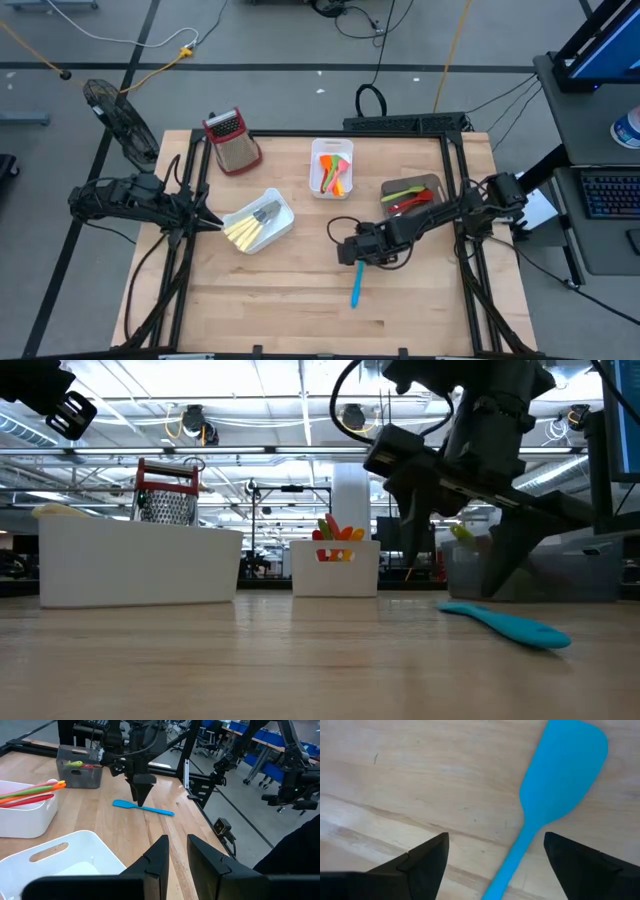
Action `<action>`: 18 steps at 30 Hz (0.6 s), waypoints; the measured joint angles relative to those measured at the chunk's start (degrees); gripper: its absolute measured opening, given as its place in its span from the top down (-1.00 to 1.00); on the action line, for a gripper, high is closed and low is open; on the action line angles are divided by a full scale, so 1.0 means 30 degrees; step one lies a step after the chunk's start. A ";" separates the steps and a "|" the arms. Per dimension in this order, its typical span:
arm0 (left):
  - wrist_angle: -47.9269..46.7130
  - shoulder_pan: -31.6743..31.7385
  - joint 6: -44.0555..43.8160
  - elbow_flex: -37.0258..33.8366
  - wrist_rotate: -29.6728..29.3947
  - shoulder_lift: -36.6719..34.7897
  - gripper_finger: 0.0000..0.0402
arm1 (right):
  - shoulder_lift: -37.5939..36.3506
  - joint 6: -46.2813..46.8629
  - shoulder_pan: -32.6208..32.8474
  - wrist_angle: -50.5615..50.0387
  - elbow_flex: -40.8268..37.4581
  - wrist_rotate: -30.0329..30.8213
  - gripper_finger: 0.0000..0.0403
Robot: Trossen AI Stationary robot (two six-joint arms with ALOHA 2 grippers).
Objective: Pick & Place Kitchen Items
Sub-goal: Put the blue spatula into the top white bin
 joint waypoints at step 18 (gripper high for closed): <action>0.0004 0.0000 0.0015 0.0000 0.0000 -0.0002 0.65 | -0.0285 0.0204 -0.0919 -0.1457 -0.0007 -0.1501 -0.57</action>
